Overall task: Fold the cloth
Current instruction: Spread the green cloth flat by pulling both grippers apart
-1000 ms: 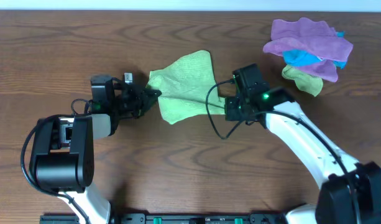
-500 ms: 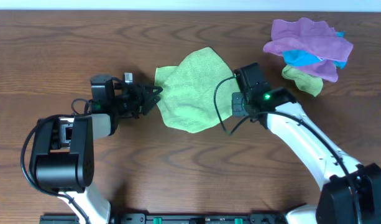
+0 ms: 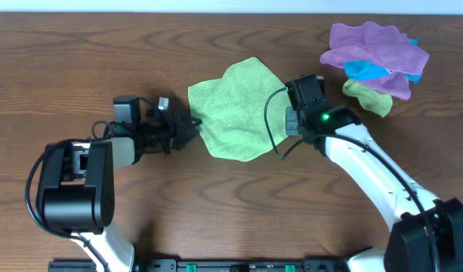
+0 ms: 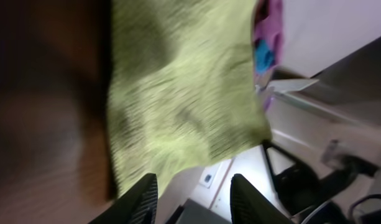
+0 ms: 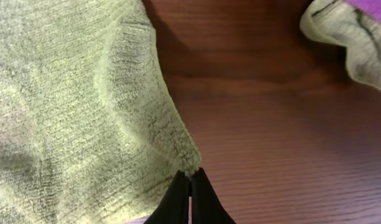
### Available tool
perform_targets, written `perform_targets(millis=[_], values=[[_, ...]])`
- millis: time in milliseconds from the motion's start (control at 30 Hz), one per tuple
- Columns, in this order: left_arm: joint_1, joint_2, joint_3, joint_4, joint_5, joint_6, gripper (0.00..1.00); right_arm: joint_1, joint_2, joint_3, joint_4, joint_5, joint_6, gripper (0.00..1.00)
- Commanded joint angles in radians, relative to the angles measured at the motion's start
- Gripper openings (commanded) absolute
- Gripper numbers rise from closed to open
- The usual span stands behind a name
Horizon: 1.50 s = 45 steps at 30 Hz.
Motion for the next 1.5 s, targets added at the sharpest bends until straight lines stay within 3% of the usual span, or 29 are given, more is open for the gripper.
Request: perform_targets(millis=[0,200,600,667,767,900,1467], values=[[-0.021,0.011,0.006,-0.075,0.019,0.152,0.37,-0.007,-0.003,0.037,0.002,0.043,-0.005,0.02],[-0.068,0.011,0.006,-0.167,-0.049,0.242,0.38,-0.007,-0.003,0.041,0.001,0.031,-0.005,0.02],[-0.237,0.011,0.006,-0.165,-0.274,0.221,0.4,-0.007,-0.003,0.041,-0.018,0.011,-0.001,0.01],[-0.247,0.011,0.006,-0.14,-0.277,0.214,0.33,-0.007,-0.003,0.041,-0.028,-0.001,-0.001,0.01],[-0.249,0.011,0.006,-0.081,-0.277,0.179,0.15,-0.007,-0.003,0.041,-0.035,-0.014,-0.001,0.02],[-0.248,0.011,0.008,0.008,-0.265,0.142,0.06,-0.007,-0.003,0.041,-0.036,-0.018,-0.001,0.01],[-0.169,0.011,0.121,0.073,0.066,-0.079,0.06,-0.007,-0.003,0.041,-0.075,-0.017,-0.001,0.02]])
